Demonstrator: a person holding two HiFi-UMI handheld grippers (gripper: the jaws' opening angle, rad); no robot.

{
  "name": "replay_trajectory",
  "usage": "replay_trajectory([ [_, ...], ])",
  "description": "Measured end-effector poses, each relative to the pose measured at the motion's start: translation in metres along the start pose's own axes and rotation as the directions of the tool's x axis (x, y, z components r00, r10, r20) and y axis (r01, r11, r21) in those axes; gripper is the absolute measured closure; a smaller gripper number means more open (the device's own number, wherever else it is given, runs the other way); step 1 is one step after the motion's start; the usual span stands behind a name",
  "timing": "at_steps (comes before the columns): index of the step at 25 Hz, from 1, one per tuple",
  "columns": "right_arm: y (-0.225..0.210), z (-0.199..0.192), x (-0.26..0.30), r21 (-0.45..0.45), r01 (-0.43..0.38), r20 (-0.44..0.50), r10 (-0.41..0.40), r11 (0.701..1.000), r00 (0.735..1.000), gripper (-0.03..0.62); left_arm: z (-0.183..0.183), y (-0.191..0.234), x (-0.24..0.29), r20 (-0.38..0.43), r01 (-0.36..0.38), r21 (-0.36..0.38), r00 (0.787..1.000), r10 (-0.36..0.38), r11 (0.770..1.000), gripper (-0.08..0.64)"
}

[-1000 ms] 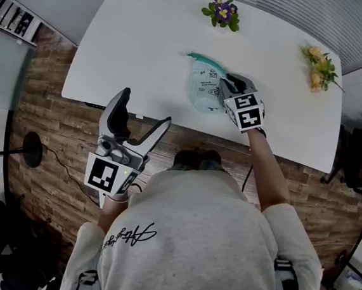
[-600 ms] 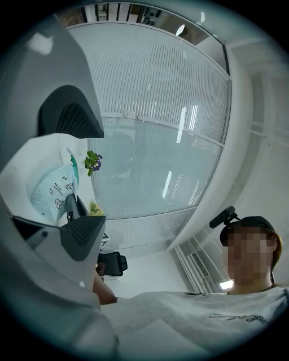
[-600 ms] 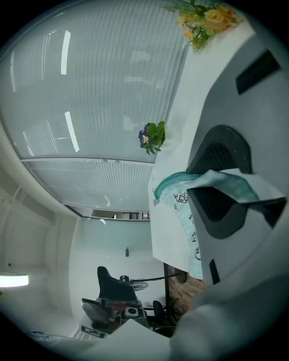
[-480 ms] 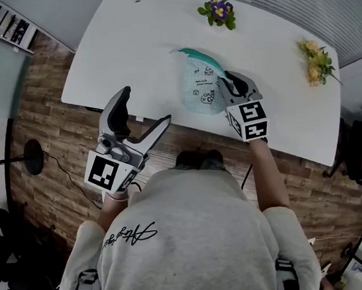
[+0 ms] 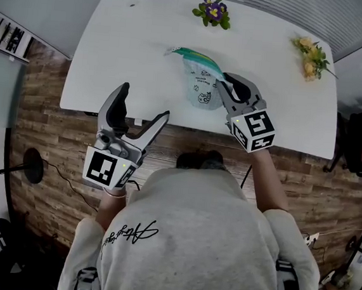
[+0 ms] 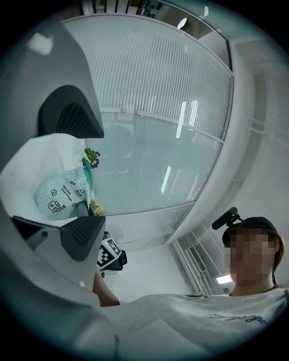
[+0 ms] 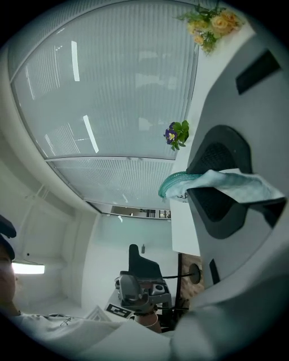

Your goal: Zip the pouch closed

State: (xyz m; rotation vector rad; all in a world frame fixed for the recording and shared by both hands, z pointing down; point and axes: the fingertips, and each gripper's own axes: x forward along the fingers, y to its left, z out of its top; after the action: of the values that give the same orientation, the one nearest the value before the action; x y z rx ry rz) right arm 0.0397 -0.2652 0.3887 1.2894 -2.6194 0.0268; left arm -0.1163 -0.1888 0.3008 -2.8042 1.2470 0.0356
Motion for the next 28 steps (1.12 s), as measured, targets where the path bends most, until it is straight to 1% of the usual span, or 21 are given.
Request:
replay_trajectory([
  [5,0.012,0.015,-0.013,0.008,-0.029,0.061,0.028,1.0,0.998,0.529,0.001,0.007,-0.001,-0.004,0.025,0.027,1.0,-0.024,0.999,0.146],
  [8,0.02,0.025,-0.019,-0.013,-0.051,0.094,0.052,0.999,0.994,0.529,0.001,0.011,0.002,-0.014,0.043,0.045,0.999,-0.042,0.998,0.147],
  [13,0.028,0.04,-0.029,-0.03,-0.071,0.136,0.074,0.997,0.988,0.529,0.0,0.013,0.012,-0.035,0.078,0.074,0.996,-0.076,0.994,0.175],
  [16,0.039,0.05,-0.038,-0.051,-0.106,0.166,0.113,0.993,0.98,0.529,0.003,0.012,0.013,-0.037,0.099,0.088,0.995,-0.096,0.991,0.178],
  [18,0.043,0.053,-0.042,-0.056,-0.134,0.18,0.142,0.989,0.973,0.529,0.005,0.015,0.014,-0.032,0.113,0.085,0.993,-0.111,0.99,0.178],
  [21,0.045,0.056,-0.047,-0.049,-0.156,0.199,0.163,0.986,0.966,0.529,0.008,0.02,0.019,-0.021,0.128,0.068,0.992,-0.127,0.99,0.178],
  [24,0.061,0.063,-0.06,-0.085,-0.169,0.209,0.183,0.982,0.961,0.529,0.011,0.017,0.009,-0.014,0.14,0.066,0.99,-0.14,0.988,0.178],
  [28,0.075,0.067,-0.07,-0.124,-0.199,0.221,0.222,0.972,0.95,0.529,0.011,0.009,0.005,-0.013,0.174,0.061,0.985,-0.174,0.983,0.184],
])
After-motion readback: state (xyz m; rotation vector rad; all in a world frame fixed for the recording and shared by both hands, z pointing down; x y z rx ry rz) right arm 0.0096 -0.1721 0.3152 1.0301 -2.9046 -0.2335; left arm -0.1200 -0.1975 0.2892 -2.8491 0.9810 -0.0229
